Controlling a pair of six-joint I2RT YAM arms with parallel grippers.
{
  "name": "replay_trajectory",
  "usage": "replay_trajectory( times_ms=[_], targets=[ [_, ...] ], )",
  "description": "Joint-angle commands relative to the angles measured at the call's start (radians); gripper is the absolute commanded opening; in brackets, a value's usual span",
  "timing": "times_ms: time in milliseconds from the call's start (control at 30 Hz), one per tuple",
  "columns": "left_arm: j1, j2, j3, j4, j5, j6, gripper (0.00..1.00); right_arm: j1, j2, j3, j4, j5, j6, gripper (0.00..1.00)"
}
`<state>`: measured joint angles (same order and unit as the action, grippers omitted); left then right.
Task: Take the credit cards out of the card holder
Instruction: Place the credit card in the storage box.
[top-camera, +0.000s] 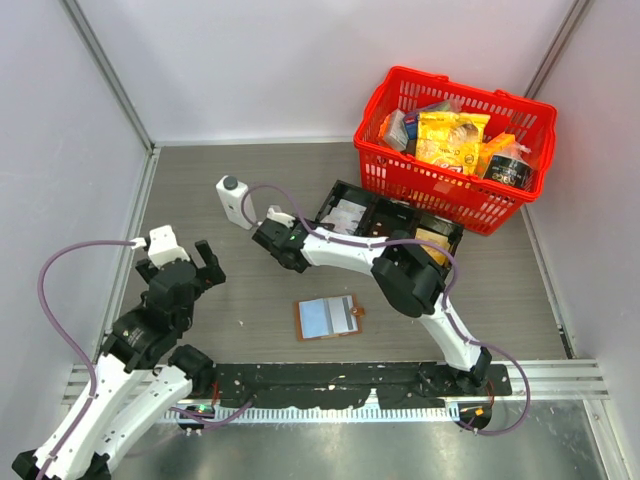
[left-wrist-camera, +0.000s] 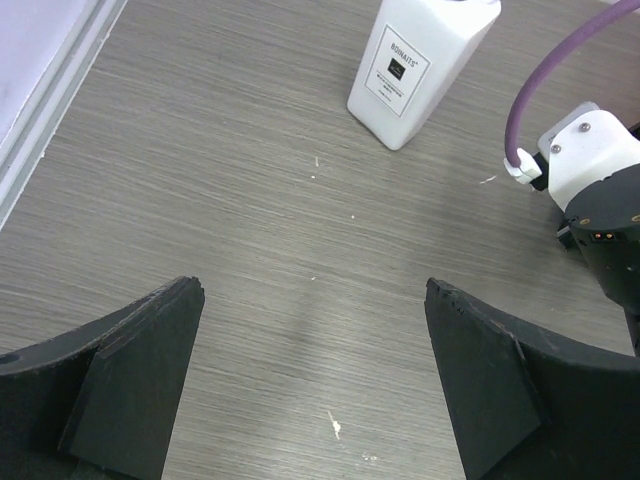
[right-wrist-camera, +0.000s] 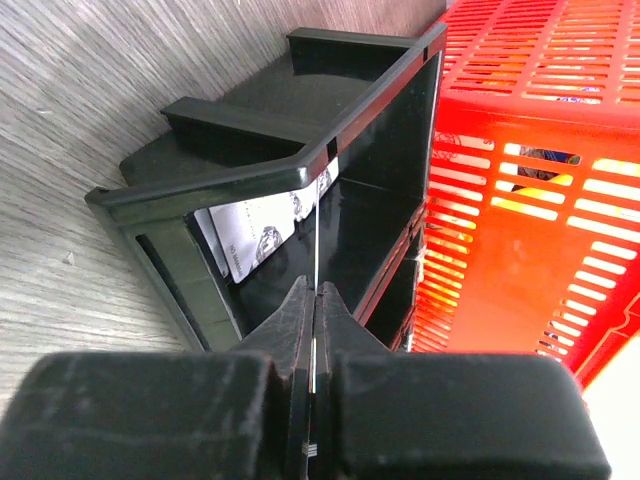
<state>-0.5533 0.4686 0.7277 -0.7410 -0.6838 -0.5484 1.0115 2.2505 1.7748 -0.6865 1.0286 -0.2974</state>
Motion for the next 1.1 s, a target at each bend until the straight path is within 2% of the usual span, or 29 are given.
replay_trajectory(
  times_ms=[0, 267, 367, 433, 533, 633, 900, 1067],
  targets=[
    [0.004, -0.001, 0.013, 0.032, -0.037, 0.030, 0.97, -0.008, 0.004, -0.063, 0.157, 0.061, -0.100, 0.01],
    [0.003, -0.015, 0.007, 0.040, -0.037, 0.042, 0.97, -0.016, -0.058, -0.256, 0.405, 0.005, -0.258, 0.01],
    [0.003, -0.010, 0.009, 0.040, -0.036, 0.042, 0.97, -0.021, -0.069, -0.279, 0.424, -0.016, -0.272, 0.02],
    [0.003, -0.010, 0.009, 0.038, -0.036, 0.041, 0.97, -0.022, -0.075, -0.288, 0.423, -0.030, -0.272, 0.07],
    [0.003, -0.012, 0.009, 0.038, -0.039, 0.042, 0.97, -0.021, -0.104, -0.291, 0.392, -0.067, -0.255, 0.23],
    [0.003, -0.012, 0.007, 0.038, -0.036, 0.042, 0.97, -0.019, -0.138, -0.282, 0.342, -0.120, -0.223, 0.32],
    [0.004, 0.010, 0.007, 0.048, -0.004, 0.042, 0.97, -0.002, -0.253, -0.227, 0.188, -0.278, -0.122, 0.43],
    [0.003, 0.048, 0.010, 0.055, 0.064, 0.048, 0.97, -0.002, -0.344, -0.210, 0.101, -0.418, 0.015, 0.48]
  ],
)
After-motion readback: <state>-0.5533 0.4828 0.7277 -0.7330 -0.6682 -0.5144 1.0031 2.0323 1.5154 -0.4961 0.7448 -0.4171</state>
